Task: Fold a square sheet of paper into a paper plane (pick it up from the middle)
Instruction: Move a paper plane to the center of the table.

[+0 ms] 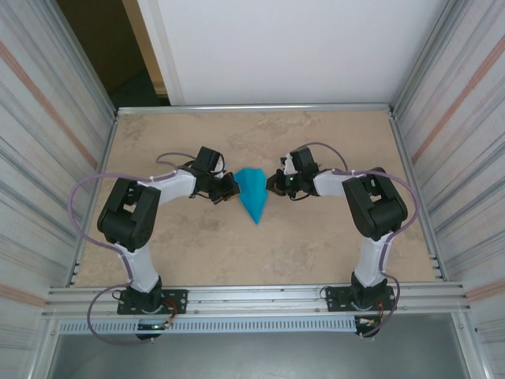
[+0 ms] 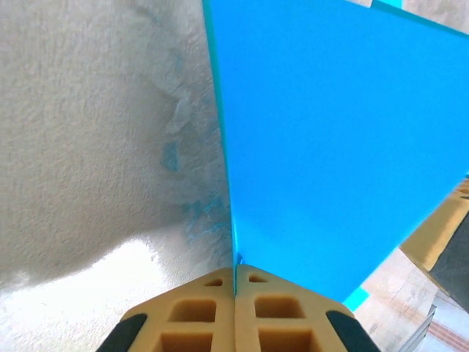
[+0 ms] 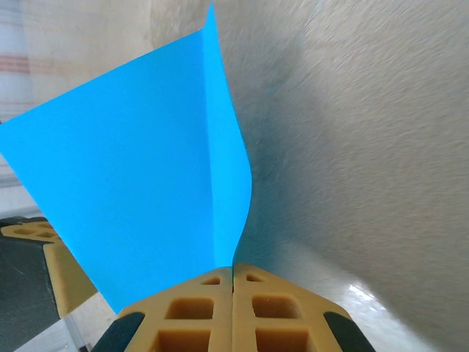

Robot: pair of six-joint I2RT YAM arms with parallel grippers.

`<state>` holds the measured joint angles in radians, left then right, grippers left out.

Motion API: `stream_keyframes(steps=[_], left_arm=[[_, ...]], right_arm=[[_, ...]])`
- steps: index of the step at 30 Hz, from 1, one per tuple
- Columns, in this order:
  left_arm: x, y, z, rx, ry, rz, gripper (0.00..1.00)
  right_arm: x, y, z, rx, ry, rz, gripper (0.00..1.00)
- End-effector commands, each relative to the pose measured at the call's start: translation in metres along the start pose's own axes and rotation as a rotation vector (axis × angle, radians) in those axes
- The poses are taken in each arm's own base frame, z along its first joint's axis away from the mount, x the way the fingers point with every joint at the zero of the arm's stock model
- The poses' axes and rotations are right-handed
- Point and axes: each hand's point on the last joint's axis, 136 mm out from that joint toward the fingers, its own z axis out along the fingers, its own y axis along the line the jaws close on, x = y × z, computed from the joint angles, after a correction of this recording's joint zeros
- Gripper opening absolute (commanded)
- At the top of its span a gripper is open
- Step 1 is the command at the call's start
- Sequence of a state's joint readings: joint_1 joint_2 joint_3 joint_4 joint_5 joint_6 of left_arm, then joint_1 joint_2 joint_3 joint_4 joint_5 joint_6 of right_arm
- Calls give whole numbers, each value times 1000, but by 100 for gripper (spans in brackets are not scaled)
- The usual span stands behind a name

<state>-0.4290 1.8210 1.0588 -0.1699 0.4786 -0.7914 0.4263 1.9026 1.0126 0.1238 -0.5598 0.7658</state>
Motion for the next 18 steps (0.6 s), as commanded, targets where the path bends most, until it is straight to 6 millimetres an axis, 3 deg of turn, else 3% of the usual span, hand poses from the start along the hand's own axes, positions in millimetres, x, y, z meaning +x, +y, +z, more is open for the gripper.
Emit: stream_keyframes(steps=[1, 11, 18], left_arm=[[-10, -6, -10, 38, -55, 7, 6], [-8, 4, 2, 48, -56, -8, 6], [-7, 8, 8, 56, -49, -11, 6]], right_arm=[[-10, 3, -13, -1, -56, -27, 4], [-2, -22, -7, 62, -57, 26, 5], [-3, -19, -9, 72, -49, 39, 12]])
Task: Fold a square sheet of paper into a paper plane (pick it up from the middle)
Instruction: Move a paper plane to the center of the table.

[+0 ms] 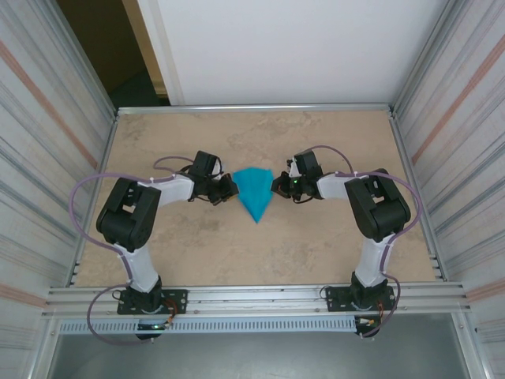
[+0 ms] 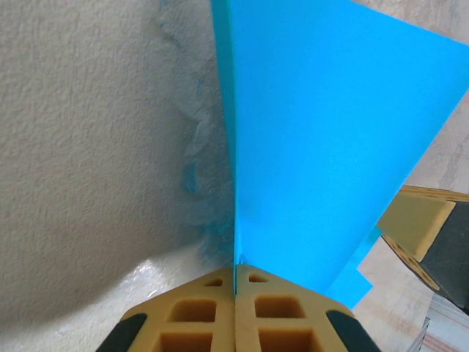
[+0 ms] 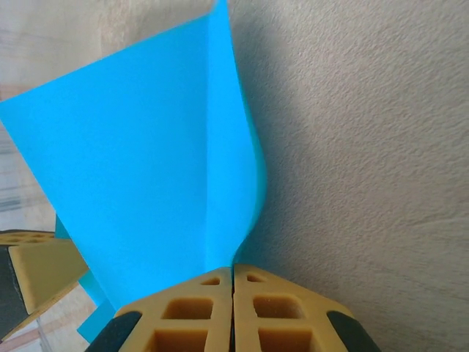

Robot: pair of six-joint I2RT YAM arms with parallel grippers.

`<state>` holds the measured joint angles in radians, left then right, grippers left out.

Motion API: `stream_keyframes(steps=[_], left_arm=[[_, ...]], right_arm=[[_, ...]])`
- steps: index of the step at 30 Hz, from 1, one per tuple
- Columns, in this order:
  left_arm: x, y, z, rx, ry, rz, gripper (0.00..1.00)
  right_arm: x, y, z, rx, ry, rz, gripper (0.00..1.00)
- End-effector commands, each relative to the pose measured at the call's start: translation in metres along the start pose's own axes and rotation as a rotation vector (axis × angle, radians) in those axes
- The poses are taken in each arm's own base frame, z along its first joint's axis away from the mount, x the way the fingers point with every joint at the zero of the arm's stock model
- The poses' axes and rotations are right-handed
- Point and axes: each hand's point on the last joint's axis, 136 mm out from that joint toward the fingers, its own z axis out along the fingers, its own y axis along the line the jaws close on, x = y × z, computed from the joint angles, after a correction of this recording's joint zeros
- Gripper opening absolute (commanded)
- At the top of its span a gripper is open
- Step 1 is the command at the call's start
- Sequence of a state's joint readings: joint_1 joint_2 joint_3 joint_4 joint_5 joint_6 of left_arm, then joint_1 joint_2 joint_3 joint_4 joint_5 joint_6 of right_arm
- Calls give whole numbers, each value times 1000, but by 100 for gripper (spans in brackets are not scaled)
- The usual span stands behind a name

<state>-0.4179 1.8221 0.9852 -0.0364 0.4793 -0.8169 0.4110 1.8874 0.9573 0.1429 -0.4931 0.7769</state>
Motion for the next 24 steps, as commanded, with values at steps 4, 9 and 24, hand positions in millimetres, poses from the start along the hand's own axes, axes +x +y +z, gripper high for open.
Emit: stream_keyframes(steps=[4, 9, 24], left_arm=[[-3, -4, 2, 36, -6, 7, 6], [-5, -10, 0, 53, -3, 17, 6], [-1, -5, 3, 49, 11, 14, 5]], right_arm=[[-7, 22, -22, -23, -41, -27, 25], [3, 33, -32, 23, -31, -94, 36], [41, 41, 9, 46, 132, -152, 40]])
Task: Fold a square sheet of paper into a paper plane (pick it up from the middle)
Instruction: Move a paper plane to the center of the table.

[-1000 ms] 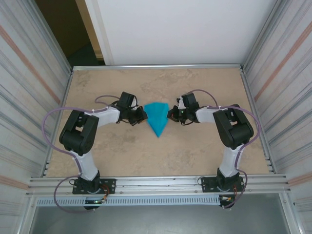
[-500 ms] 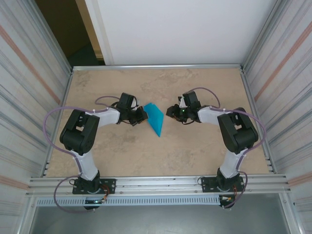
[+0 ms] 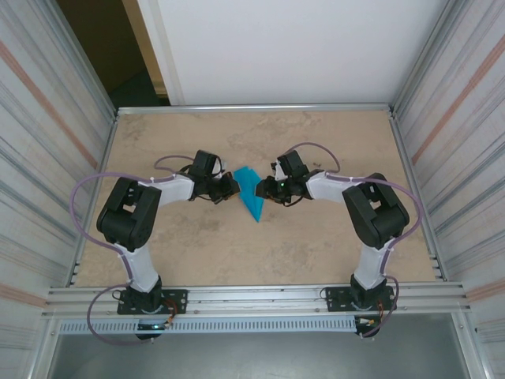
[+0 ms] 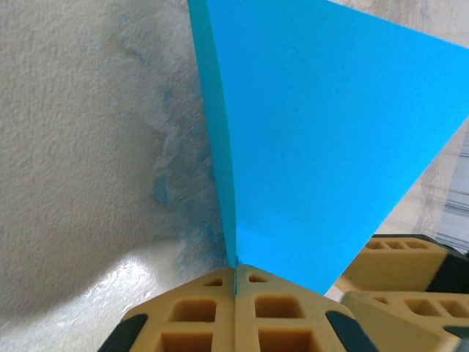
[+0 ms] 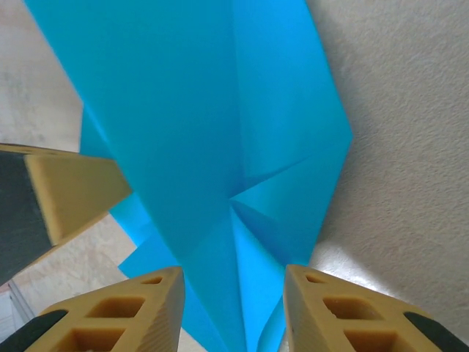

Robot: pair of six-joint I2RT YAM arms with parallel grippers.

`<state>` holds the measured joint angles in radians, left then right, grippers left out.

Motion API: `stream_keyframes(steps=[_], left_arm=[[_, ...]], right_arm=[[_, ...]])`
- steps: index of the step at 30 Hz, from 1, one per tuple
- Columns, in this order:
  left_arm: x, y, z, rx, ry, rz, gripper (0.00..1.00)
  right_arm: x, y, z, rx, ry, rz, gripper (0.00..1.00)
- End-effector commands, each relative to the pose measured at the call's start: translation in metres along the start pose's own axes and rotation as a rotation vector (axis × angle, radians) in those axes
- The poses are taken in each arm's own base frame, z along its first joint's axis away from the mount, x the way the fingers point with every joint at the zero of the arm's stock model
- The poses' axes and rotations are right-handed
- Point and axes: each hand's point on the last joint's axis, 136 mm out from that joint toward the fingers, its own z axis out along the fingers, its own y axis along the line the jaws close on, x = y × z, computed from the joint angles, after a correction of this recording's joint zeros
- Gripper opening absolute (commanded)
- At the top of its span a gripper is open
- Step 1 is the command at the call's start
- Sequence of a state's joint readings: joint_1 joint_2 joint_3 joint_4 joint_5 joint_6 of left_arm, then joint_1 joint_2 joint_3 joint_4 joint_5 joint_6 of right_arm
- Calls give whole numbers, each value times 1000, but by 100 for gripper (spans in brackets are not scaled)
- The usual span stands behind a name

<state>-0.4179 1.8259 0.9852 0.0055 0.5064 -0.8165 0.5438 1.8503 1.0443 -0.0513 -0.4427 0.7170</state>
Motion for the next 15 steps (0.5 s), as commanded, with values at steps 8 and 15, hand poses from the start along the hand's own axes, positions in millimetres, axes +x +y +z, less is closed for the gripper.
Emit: stream_keyframes(steps=[8, 15], left_arm=[[2, 4, 3, 9, 20, -6, 5], [2, 4, 3, 7, 21, -4, 5]], right_arm=[[3, 9, 7, -23, 43, -52, 41], [-9, -9, -3, 70, -37, -34, 47]])
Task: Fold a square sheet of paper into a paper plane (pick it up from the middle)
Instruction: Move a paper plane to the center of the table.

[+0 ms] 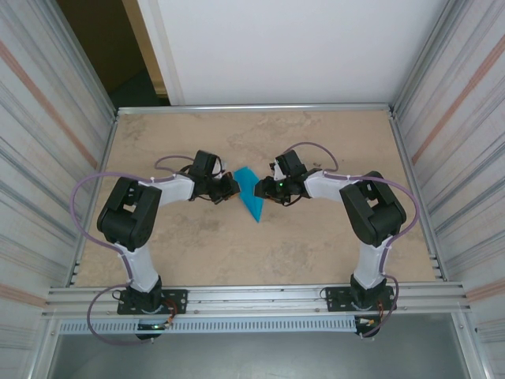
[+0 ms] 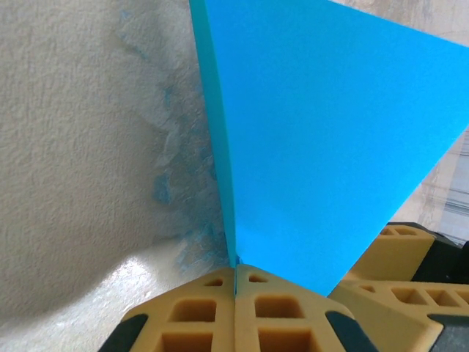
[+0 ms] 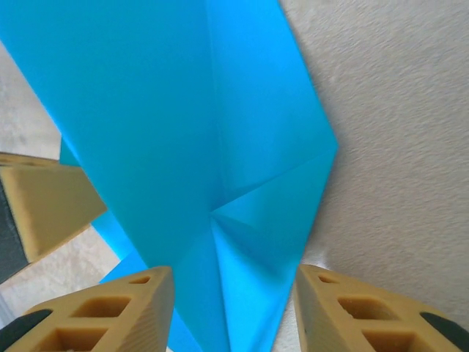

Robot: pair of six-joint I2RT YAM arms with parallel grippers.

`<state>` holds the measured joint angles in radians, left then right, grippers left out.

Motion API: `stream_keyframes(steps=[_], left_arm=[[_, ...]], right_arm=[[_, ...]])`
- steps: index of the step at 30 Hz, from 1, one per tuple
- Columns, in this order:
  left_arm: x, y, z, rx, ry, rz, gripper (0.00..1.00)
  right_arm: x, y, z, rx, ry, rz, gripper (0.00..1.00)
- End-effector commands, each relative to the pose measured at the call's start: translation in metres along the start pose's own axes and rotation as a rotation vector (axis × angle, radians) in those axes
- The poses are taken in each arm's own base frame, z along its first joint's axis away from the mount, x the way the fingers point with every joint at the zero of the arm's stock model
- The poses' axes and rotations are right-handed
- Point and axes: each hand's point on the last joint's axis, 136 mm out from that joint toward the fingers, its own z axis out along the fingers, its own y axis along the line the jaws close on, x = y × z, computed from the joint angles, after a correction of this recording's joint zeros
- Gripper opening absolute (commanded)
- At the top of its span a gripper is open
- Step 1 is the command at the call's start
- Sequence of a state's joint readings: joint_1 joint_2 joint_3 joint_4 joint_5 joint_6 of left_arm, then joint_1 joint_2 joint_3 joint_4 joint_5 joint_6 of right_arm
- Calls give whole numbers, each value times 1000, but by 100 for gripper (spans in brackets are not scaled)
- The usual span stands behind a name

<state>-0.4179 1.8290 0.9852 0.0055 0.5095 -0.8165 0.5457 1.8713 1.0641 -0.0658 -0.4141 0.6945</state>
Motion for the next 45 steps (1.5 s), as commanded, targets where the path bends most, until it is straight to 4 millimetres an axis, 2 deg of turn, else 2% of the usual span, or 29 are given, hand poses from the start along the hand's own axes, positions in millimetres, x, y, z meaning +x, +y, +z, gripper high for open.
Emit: stream_keyframes(steps=[1, 7, 14, 20, 27, 35, 45], left_arm=[[2, 4, 2, 6, 17, -2, 5], [2, 2, 3, 11, 19, -3, 5], [2, 2, 2, 14, 20, -2, 5], [2, 1, 2, 18, 22, -1, 5], [3, 0, 2, 23, 25, -3, 4], [3, -2, 3, 33, 27, -6, 4], [3, -1, 3, 32, 32, -7, 4]], right_arm=[[-5, -4, -6, 37, -24, -16, 47], [6, 8, 3, -7, 33, -51, 46], [11, 24, 0, -56, 40, -97, 42], [17, 34, 4, -67, 63, -146, 44], [16, 24, 10, 41, 37, -175, 45], [23, 26, 16, 124, 51, -260, 46], [28, 33, 19, 119, 63, -308, 59]])
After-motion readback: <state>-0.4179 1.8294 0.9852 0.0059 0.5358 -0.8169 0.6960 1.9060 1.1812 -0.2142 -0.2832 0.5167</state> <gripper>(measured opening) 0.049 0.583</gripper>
